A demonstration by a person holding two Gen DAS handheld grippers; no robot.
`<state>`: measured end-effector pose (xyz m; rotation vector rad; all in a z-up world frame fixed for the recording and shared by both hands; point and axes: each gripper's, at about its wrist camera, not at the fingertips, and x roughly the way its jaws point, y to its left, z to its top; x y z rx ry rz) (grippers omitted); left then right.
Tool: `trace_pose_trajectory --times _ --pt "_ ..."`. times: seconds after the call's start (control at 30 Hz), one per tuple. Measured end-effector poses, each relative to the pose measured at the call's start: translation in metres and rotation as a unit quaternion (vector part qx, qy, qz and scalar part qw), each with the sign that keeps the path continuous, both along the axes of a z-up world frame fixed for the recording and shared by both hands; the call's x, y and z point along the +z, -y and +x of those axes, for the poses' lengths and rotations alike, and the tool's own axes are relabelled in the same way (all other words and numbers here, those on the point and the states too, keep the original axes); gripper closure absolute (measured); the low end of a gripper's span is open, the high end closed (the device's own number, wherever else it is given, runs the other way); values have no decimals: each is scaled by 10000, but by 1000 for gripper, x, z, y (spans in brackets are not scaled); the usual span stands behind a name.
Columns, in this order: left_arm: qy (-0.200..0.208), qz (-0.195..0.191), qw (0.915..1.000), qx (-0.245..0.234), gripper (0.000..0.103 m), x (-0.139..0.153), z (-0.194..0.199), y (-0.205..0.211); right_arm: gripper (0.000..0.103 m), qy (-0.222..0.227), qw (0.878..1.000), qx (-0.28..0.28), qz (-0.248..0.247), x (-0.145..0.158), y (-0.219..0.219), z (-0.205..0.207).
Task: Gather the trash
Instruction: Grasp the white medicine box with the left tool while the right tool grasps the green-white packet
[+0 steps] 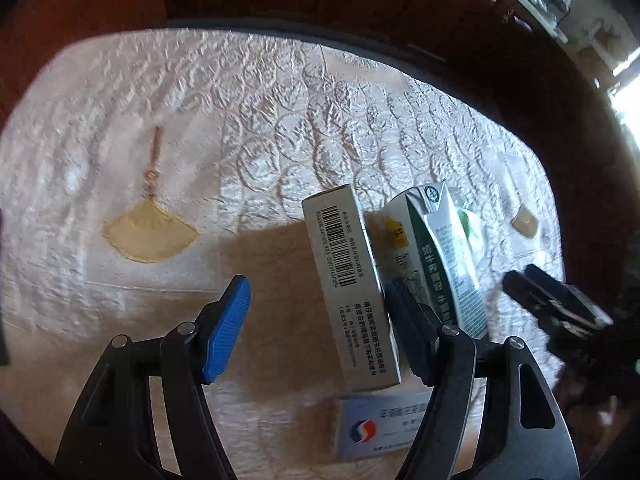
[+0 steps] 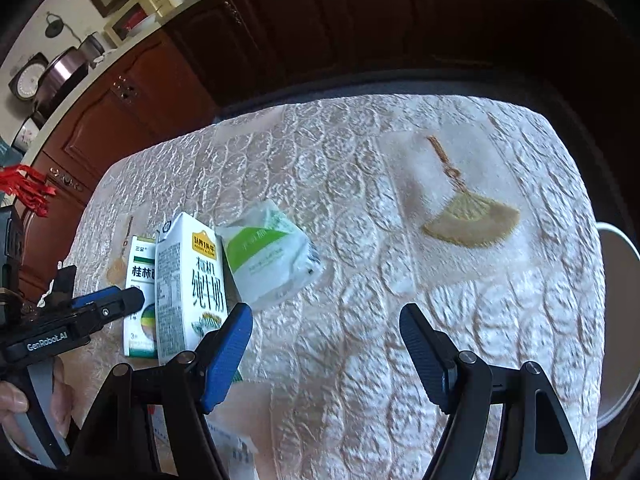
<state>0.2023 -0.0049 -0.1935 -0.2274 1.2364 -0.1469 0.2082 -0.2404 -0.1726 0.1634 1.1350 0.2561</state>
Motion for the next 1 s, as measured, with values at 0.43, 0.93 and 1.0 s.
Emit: trace_pose_trajectory --times 0.43,0.93,1.0 --pt "-68 98 9999 -24 41 -20 9 22 29 -109 9955 894 -287 -25 -45 45" --pt "673 223 9965 -438 75 48 -30 27 66 392 9985 152 345 16 10 -12" --pt "767 207 9951 -590 75 59 -37 37 66 459 9977 -28 502 25 27 -25"
